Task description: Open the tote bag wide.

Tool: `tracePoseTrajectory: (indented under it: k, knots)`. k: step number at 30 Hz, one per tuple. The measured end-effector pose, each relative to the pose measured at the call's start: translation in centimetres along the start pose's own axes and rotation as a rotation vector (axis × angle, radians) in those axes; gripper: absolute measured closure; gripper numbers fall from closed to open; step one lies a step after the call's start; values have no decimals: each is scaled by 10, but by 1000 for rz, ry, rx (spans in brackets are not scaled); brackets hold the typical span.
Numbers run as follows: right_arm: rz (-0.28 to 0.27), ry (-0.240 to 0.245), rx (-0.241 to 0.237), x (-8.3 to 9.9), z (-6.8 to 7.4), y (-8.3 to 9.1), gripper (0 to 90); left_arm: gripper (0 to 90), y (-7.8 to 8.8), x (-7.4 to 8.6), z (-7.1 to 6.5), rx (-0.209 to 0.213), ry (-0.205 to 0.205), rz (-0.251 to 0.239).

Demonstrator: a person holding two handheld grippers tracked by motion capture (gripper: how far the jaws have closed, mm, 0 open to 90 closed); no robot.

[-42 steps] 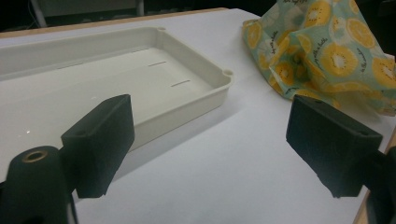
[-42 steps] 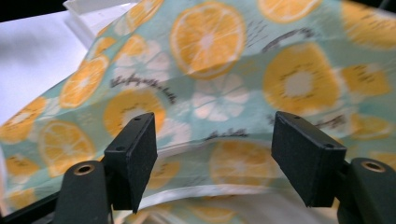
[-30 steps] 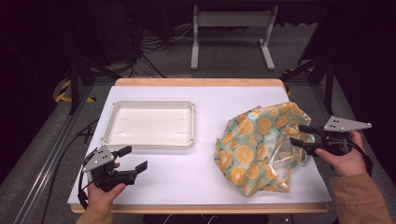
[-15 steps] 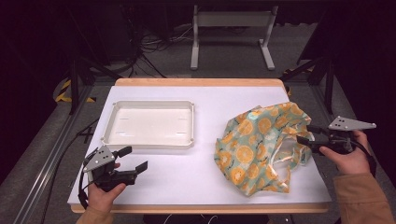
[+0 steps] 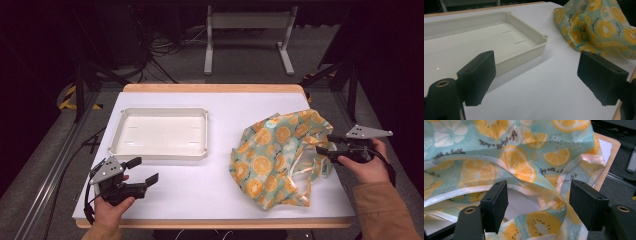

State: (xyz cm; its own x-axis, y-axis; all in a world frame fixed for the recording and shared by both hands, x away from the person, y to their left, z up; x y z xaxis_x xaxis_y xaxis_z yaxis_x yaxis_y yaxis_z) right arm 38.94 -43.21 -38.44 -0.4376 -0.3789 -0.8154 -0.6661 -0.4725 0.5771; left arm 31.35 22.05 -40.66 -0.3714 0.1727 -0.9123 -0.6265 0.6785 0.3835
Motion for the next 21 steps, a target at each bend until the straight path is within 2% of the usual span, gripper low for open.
tracePoseTrajectory:
  k: [6, 9, 13, 18, 21]
  knots:
    - [33, 3, 4, 3, -3, -10, 369, 159, 1, 1, 0, 0, 4, 8]
    - [45, 5, 6, 4, -4, -11, 436, 159, 1, 1, 0, -1, 7, 4]
    - [57, 2, 2, 4, -6, -9, 577, 159, 1, 1, 0, 0, 7, 5]
    - [86, 0, 14, 7, -7, -6, 799, 159, 0, 1, 0, 2, -2, 12]
    - [82, 2, 15, 7, -6, -4, 851, 159, -1, 1, -1, 2, -3, 11]
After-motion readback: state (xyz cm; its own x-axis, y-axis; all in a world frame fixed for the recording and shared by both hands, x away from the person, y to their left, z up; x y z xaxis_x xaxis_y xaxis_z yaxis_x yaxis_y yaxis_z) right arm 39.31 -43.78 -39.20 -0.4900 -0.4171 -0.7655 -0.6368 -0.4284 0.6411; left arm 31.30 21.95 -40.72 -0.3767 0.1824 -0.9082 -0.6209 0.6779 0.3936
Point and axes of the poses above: each handheld gripper's, and its own axes: y roughly backward along the jaws, x roughly out of its underside, z roughly to its left, the point moved 1 cm from there along -y, roughly forward along the jaws, and after that the axes turned 1 degree about -x, right-handed, at the moved point
